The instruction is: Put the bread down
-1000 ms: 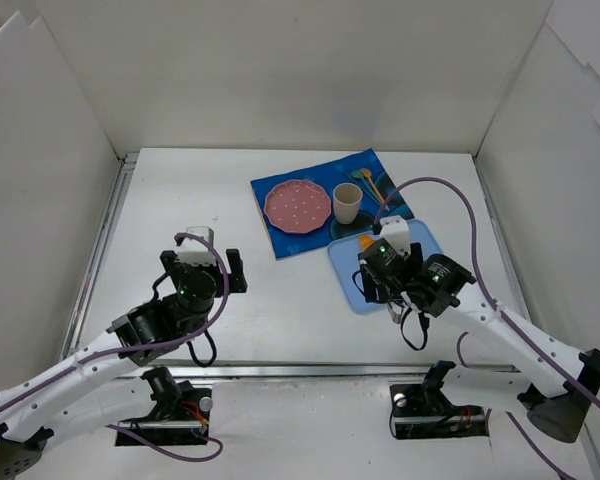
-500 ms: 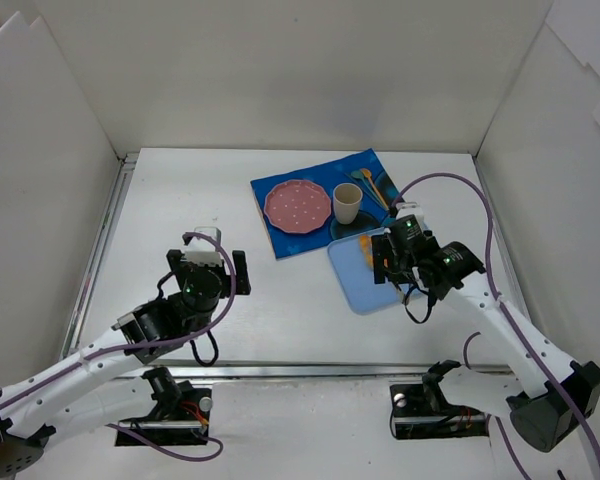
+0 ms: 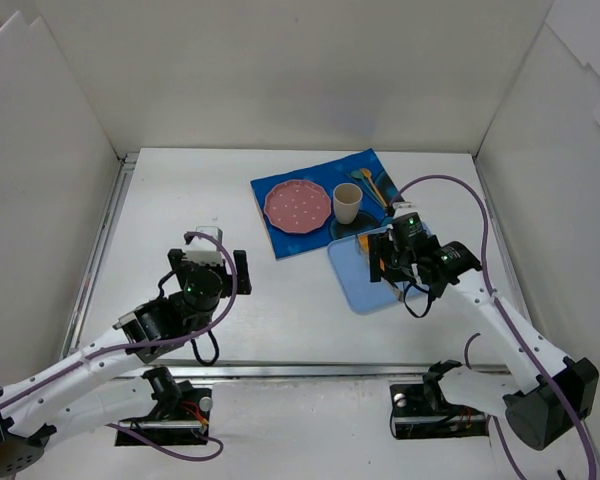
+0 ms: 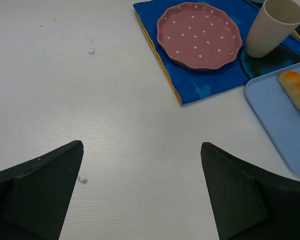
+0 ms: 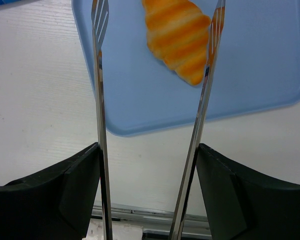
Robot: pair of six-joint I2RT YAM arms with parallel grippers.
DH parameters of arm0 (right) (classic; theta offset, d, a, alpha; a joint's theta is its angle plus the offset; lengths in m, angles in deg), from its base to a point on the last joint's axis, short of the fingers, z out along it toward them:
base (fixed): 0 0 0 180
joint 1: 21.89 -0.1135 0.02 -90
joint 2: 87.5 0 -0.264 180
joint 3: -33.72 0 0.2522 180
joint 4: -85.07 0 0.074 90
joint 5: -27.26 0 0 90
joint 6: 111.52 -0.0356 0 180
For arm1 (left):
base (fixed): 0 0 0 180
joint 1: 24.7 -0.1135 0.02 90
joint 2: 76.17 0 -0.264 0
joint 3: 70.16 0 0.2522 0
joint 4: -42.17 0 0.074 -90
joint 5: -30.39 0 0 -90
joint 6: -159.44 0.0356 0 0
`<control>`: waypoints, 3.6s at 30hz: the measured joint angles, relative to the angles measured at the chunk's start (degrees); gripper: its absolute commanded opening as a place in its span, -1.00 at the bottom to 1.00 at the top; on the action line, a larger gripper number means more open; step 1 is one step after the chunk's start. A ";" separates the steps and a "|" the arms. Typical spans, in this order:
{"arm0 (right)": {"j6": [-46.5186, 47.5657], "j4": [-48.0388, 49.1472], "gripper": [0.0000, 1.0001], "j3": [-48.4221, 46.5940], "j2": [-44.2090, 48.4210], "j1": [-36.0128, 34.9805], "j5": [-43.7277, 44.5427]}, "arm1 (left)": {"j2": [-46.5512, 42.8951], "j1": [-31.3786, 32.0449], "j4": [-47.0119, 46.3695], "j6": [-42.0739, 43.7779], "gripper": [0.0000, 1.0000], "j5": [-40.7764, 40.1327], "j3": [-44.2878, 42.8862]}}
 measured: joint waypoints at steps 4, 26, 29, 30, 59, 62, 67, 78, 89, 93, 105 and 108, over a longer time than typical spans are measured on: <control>0.15 0.39 0.39 0.07 -0.70 1.03 -0.44 | 0.33 0.00 0.00 0.04 0.99 0.24 0.00; 0.13 4.13 0.40 2.21 -6.73 5.01 -1.99 | 0.33 0.00 0.00 0.55 0.99 0.33 0.00; 0.13 4.28 0.39 2.27 -7.54 5.46 -2.03 | 0.33 0.00 -0.02 0.70 0.99 0.33 0.00; 0.13 4.44 0.39 2.32 -7.87 5.64 -2.23 | 0.33 0.00 -0.02 0.76 0.99 0.33 0.02; 0.09 5.68 -0.08 3.04 -11.26 6.49 -3.48 | 0.26 0.00 -0.02 0.87 0.99 0.33 0.00; -0.11 5.70 -0.08 3.10 -10.80 6.49 -3.45 | 0.26 0.00 -0.02 0.85 0.99 0.31 0.00; -0.85 5.27 -0.13 3.28 -7.96 6.49 -3.43 | 0.39 0.00 -0.04 0.87 0.99 0.31 0.00; -2.99 0.33 -0.13 0.28 2.99 4.90 -3.54 | 1.09 0.00 -0.37 0.85 0.99 0.20 0.00; -4.02 -1.57 -0.12 -21.55 -4.98 -6.67 -4.63 | 0.50 0.00 -0.42 0.83 0.99 -0.83 0.00; -3.74 -1.68 -0.12 -31.21 -15.74 -8.61 -4.72 | -0.44 0.00 -0.39 0.83 0.99 -1.38 0.02; -0.61 -0.90 -0.10 -50.77 -44.50 -8.87 -4.50 | -2.29 0.00 -0.37 0.81 0.99 -2.75 0.00; 0.15 -0.92 -0.10 -51.80 -48.83 -8.17 -4.98 | -2.29 0.00 -0.37 0.81 0.99 -2.75 0.02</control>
